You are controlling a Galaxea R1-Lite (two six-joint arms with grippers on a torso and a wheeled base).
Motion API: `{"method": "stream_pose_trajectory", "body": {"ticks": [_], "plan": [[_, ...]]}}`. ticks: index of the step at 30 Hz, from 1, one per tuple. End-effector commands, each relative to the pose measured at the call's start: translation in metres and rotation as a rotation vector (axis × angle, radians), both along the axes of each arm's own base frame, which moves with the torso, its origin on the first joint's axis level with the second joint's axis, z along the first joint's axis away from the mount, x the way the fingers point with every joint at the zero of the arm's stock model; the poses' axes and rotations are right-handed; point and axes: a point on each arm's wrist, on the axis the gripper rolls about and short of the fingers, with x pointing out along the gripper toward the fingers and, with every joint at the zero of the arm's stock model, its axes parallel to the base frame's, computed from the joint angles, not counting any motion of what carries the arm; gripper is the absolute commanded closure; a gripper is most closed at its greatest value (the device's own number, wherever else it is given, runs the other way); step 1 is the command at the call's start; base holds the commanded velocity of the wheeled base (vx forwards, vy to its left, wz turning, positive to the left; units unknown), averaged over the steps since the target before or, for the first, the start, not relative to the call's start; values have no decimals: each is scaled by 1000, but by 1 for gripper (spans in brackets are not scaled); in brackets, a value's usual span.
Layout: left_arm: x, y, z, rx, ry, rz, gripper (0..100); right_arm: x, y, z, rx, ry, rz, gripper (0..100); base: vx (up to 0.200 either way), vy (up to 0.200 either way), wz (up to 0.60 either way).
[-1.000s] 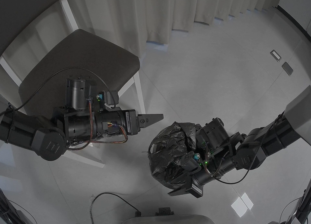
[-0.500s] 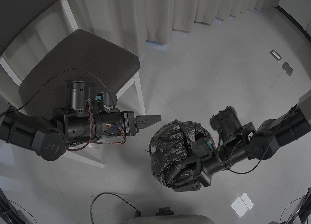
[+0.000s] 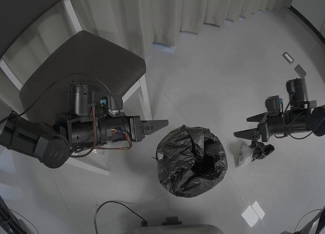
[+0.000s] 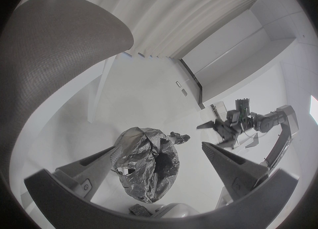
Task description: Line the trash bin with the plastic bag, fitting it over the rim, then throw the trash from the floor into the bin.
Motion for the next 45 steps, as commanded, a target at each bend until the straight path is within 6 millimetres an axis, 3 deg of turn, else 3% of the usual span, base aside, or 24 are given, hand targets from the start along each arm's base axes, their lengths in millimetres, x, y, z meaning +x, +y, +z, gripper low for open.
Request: {"method": "stream_pose_trajectory", "body": {"ticks": [1,6,7,15,26,39,45], "plan": [[-14,-2,0,38,-41,-48,0,-14,-72,-13,-37,13,-228,0,0,0,0],[-17,-12,12,17,-80,-78,0,4,-104,-41,-81,70,-275,0,0,0,0],[-17,-14,16,8,-95,-84,0,16,-113,-54,-78,104,-289,0,0,0,0],[-25,-13,31,-12,-136,-93,0,61,-137,-109,-132,214,-359,0,0,0,0],[-34,-22,29,54,-177,-162,0,91,-145,-146,-182,259,-377,0,0,0,0],[-33,-28,34,13,-168,-161,0,130,-151,-187,-183,262,-363,0,0,0,0],[-31,-30,36,7,-168,-159,0,144,-145,-208,-184,271,-342,0,0,0,0]]}}
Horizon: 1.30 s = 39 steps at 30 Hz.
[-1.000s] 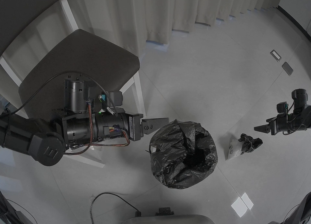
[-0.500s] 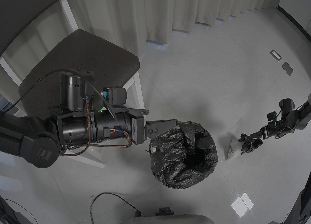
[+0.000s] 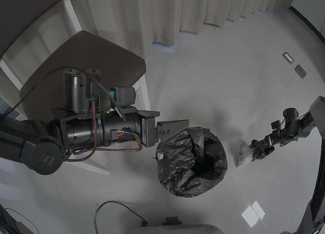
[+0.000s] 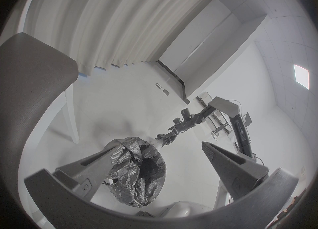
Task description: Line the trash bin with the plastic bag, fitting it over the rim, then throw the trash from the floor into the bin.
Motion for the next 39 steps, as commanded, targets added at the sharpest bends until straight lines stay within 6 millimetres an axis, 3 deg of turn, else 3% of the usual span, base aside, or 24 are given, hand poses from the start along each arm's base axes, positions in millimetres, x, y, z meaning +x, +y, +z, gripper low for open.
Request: {"method": "stream_pose_trajectory", "body": {"ticks": [1,8,9,21,26,32,39], "plan": [[2,-2,-1,0,5,0,0,11,7,-32,14,39,21,0,0,0,0],[3,1,3,-42,29,33,0,22,18,-48,24,44,49,0,0,0,0],[3,1,3,-46,31,34,0,23,19,-48,24,43,49,100,0,0,0],[1,3,1,-43,40,35,0,22,17,-43,26,43,32,100,0,0,0],[1,3,-2,-35,47,44,0,16,9,-19,9,8,24,100,0,0,0],[-4,7,-2,-33,49,46,0,-2,8,39,-33,-79,36,100,0,0,0],[-12,12,-8,-18,63,45,0,-15,11,51,-45,-71,50,100,0,0,0]]}}
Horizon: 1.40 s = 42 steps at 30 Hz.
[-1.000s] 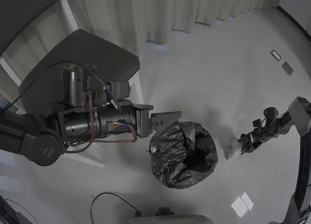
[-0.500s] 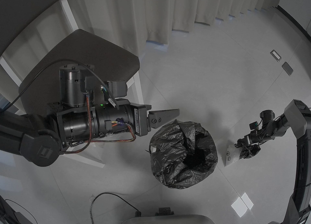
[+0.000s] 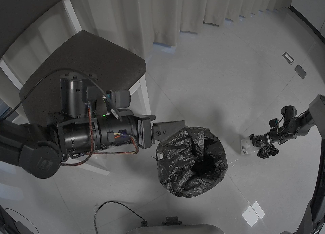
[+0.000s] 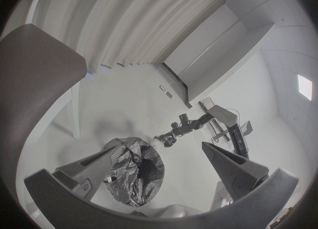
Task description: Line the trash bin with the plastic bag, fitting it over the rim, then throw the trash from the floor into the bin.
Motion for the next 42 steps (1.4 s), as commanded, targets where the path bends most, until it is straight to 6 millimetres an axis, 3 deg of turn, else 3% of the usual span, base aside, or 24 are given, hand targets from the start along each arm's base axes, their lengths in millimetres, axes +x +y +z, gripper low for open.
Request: {"method": "stream_pose_trajectory", "body": {"ticks": [1,19,24,25,28,33,36,42], "plan": [[-8,5,2,-3,-3,0,0,-14,2,40,-26,-66,5,100,0,0,0],[-27,29,3,-3,-6,34,0,-40,40,127,-56,-207,78,100,0,0,0],[-25,29,1,3,3,35,0,-61,65,164,-69,-296,131,100,0,0,0],[-25,29,1,3,3,35,0,-61,65,164,-69,-296,131,100,0,0,0],[-23,28,-2,10,13,37,0,-77,75,193,-81,-375,151,100,0,0,0],[-18,25,-9,26,36,38,0,-99,92,224,-89,-466,195,100,0,0,0],[-14,23,-15,37,52,38,0,-116,105,241,-88,-516,232,100,0,0,0],[-4,16,-25,55,79,41,0,-154,131,254,-70,-562,316,100,0,0,0]]}}
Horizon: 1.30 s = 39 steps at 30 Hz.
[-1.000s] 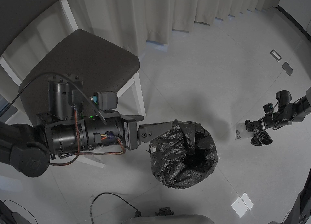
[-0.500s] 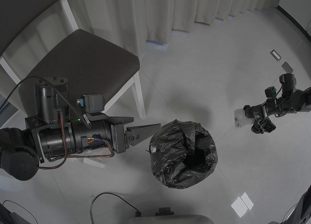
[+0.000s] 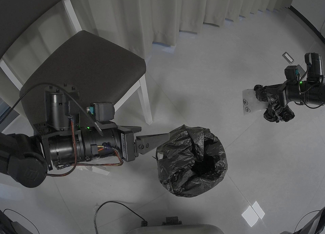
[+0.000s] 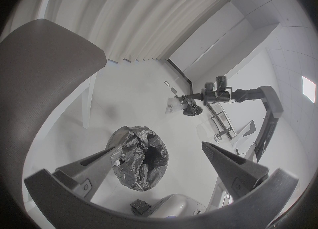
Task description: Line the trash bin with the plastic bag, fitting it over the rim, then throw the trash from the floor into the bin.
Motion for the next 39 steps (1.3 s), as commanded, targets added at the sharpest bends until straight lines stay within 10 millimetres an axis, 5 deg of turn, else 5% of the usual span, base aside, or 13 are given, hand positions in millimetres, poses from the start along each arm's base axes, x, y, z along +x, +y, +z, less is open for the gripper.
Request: {"method": "stream_pose_trajectory", "body": {"ticks": [1,21,32,33,39], "plan": [[13,-8,-14,24,38,2,0,-44,23,23,1,-72,85,100,0,0,0],[24,-19,-5,0,-4,-8,0,-90,96,-30,-33,186,405,100,0,0,0],[23,-18,19,-52,-83,-6,0,-60,127,-50,-65,279,470,100,0,0,0],[23,-18,21,-57,-94,-7,0,-57,128,-52,-70,291,471,0,0,0,0],[16,-15,29,-76,-117,-10,0,-42,135,-56,-71,298,470,0,0,0,0]]}}
